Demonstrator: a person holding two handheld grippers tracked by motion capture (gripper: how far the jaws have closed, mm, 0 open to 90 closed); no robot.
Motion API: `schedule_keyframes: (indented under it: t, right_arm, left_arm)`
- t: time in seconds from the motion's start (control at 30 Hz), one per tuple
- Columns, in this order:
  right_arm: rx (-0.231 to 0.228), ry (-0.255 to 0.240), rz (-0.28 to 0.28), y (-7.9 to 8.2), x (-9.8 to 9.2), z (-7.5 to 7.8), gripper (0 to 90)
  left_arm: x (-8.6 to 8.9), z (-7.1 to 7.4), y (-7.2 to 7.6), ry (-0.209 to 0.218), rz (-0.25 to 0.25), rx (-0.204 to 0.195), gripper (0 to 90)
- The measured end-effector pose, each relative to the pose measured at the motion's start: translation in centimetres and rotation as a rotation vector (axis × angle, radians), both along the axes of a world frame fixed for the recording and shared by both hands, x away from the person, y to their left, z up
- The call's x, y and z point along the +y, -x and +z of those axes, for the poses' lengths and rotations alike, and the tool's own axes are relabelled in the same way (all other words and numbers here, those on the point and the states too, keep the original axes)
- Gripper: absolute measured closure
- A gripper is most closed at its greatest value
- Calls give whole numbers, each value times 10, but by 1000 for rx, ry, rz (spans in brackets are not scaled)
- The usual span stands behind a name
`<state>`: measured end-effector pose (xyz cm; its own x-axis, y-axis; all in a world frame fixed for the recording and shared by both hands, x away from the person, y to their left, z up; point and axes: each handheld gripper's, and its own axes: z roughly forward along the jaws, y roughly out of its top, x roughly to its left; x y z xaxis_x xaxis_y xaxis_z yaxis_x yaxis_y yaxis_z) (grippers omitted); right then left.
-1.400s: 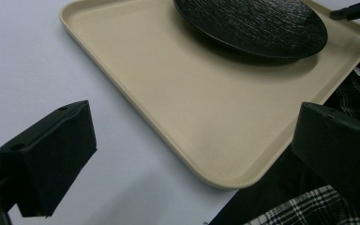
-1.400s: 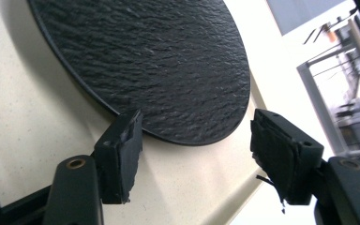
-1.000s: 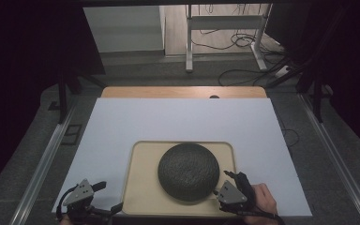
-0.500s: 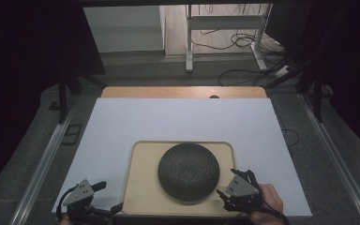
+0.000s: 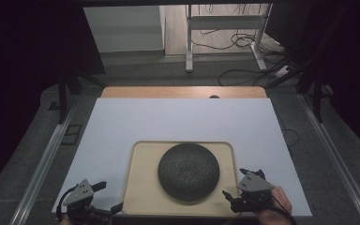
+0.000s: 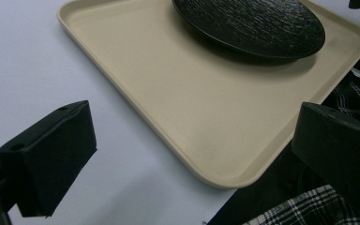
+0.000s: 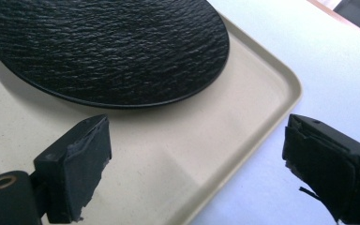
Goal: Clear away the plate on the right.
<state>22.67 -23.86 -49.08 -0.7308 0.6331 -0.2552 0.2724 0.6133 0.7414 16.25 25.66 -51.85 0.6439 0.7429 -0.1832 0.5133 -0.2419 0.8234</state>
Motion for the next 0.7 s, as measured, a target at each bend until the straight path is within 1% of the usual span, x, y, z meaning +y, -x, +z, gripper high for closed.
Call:
schedule_keyframes:
  t: [0.13,0.4,0.5,0.7]
  right_arm:
    - [11,-34,-21,-1,-8,0,55]
    - [37,-115,-81,-2,-24,0,5]
    - [55,-120,-95,-2,-29,-2,0]
    - [96,-94,-107,-4,-33,-9,0]
  left_arm:
    - [0,0,0,0,1,0,0]
    - [0,0,0,4,6,-1,0]
    - [0,0,0,4,6,-1,0]
    - [0,0,0,0,5,1,0]
